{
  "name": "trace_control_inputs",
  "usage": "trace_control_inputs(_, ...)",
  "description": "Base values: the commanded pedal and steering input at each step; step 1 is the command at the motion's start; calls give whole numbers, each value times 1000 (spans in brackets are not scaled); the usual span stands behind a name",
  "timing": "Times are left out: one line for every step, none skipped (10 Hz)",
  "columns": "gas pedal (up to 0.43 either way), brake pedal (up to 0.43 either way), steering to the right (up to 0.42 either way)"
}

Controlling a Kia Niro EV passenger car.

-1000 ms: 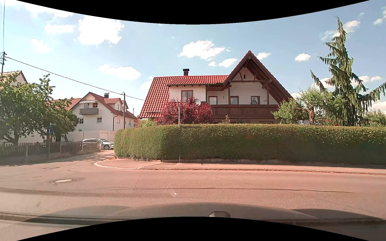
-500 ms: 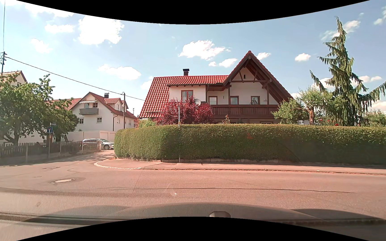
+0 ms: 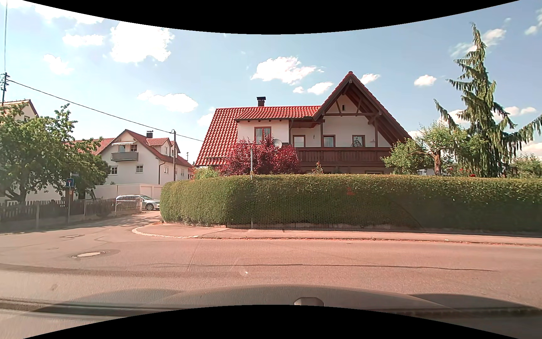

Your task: Follow the waypoints while adhering to traffic rules and regulations

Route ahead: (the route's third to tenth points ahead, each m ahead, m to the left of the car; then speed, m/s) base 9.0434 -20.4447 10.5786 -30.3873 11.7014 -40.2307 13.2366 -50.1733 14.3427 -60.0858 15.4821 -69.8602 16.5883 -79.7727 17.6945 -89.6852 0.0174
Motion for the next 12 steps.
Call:
trace_control_inputs(79, 213, 22)
trace_control_inputs(87, 213, 22)
trace_control_inputs(87, 213, 22)
trace_control_inputs(87, 207, 20)
trace_control_inputs(87, 201, 19)
trace_control_inputs(87, 159, 19)
trace_control_inputs(87, 146, 19)
trace_control_inputs(87, 140, 18)
trace_control_inputs(87, 140, 18)
trace_control_inputs(87, 146, 19)
trace_control_inputs(87, 152, 19)
trace_control_inputs(87, 165, 19)
